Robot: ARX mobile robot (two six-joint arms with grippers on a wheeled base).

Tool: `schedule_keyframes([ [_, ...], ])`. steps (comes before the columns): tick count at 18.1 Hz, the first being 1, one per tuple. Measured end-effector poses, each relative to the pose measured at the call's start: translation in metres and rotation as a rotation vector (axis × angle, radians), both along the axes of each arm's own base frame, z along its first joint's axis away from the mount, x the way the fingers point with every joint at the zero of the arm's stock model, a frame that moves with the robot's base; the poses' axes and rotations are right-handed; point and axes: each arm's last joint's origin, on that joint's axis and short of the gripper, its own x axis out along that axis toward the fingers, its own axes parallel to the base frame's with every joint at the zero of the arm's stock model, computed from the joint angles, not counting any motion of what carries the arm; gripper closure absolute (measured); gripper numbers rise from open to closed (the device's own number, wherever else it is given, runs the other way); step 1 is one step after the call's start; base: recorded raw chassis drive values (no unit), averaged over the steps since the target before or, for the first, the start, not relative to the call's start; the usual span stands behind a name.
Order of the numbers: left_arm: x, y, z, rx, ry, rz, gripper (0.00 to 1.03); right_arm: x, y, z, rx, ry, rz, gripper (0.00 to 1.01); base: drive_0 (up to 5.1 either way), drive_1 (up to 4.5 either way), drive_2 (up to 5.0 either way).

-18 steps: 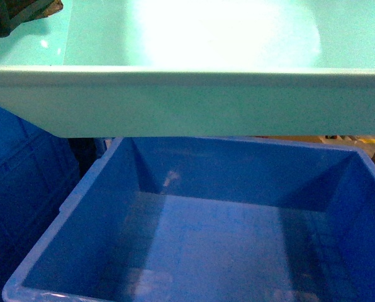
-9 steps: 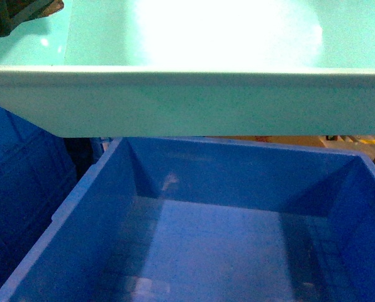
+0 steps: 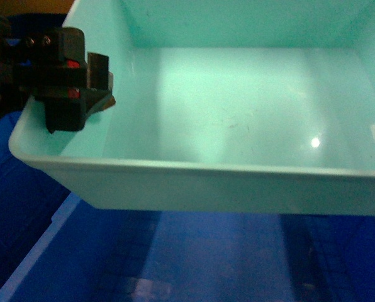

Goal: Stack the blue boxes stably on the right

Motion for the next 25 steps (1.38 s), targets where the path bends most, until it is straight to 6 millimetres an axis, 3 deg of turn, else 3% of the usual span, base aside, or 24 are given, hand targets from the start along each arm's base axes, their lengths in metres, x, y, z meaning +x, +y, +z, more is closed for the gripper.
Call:
schedule_keyframes([
  [5, 0.017, -0.028, -0.036, 0.045, 0.165, -0.028, 0.54, 0.003, -0.029, -0.046, 0.033, 0.217, -0.029, 0.99, 0.0, 0.0, 0.0],
  [11, 0.034, -0.027, -0.073, 0.02, 0.265, 0.047, 0.53, 0.031, -0.026, -0.076, -0.012, 0.307, 0.022, 0.99, 0.0, 0.0, 0.0],
  [14, 0.042, -0.021, -0.09, 0.007, 0.335, 0.082, 0.53, 0.049, -0.017, -0.08, -0.052, 0.326, 0.05, 0.99, 0.0, 0.0, 0.0],
  [22, 0.077, -0.01, -0.082, 0.031, 0.312, 0.061, 0.53, 0.072, -0.014, -0.086, -0.005, 0.35, 0.022, 0.99, 0.0, 0.0, 0.0],
  [25, 0.078, -0.006, -0.082, 0.029, 0.304, 0.054, 0.53, 0.071, -0.017, -0.088, 0.012, 0.342, 0.019, 0.99, 0.0, 0.0, 0.0],
])
